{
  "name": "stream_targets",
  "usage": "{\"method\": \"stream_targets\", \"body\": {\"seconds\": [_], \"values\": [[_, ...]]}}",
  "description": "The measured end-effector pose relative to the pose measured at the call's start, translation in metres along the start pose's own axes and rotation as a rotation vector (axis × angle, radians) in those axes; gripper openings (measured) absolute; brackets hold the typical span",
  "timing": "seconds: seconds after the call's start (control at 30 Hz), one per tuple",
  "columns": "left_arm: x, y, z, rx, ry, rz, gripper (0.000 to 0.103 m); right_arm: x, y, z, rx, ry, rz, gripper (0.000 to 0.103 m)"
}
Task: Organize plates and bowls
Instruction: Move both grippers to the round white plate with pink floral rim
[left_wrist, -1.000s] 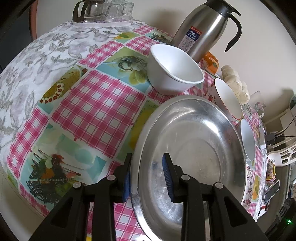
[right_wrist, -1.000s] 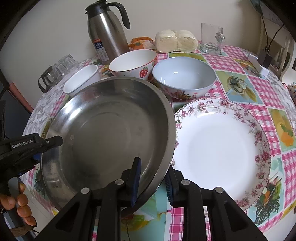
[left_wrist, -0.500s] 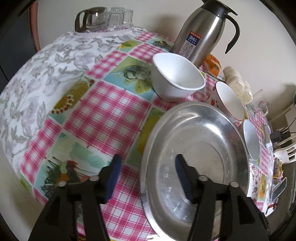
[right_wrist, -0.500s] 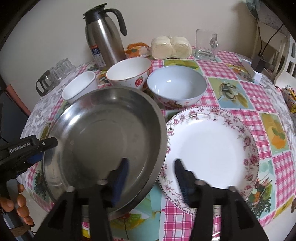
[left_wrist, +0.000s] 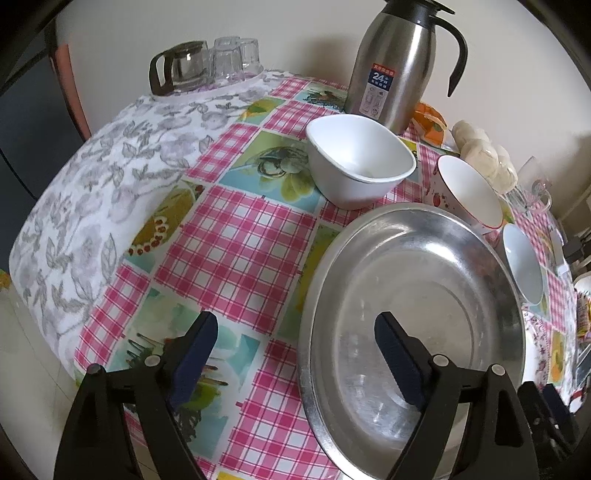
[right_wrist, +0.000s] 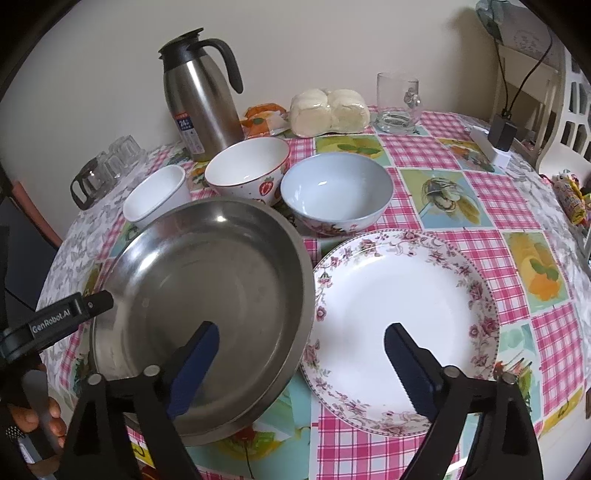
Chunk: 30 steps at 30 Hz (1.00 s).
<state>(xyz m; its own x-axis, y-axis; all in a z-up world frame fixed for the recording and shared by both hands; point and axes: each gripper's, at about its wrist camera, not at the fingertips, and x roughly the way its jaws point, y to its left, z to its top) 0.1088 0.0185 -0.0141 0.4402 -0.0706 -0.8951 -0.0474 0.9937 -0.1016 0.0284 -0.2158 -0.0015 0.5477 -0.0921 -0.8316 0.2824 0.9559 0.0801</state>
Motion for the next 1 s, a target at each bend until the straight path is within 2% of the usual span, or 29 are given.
{"method": "stream_targets", "body": {"seconds": [0.07, 0.23, 0.33, 0.73, 1.0], "values": [[-0.001, -0.001, 0.000, 0.009, -0.007, 0.002, 0.090, -0.002, -0.002, 0.001, 0.006, -0.008, 0.000, 0.101], [-0.003, -0.003, 0.001, 0.021, -0.026, 0.010, 0.093, -0.007, -0.005, 0.002, 0.018, -0.031, 0.002, 0.103], [-0.005, -0.003, 0.001, 0.011, -0.042, 0.001, 0.101, -0.010, -0.008, 0.003, 0.027, -0.044, 0.004, 0.103], [-0.035, -0.027, 0.003, 0.046, -0.190, -0.083, 0.101, -0.026, -0.026, 0.007, 0.057, -0.103, 0.036, 0.103], [-0.066, -0.058, -0.003, 0.111, -0.299, -0.149, 0.101, -0.044, -0.060, 0.011, 0.079, -0.152, -0.031, 0.103]]}}
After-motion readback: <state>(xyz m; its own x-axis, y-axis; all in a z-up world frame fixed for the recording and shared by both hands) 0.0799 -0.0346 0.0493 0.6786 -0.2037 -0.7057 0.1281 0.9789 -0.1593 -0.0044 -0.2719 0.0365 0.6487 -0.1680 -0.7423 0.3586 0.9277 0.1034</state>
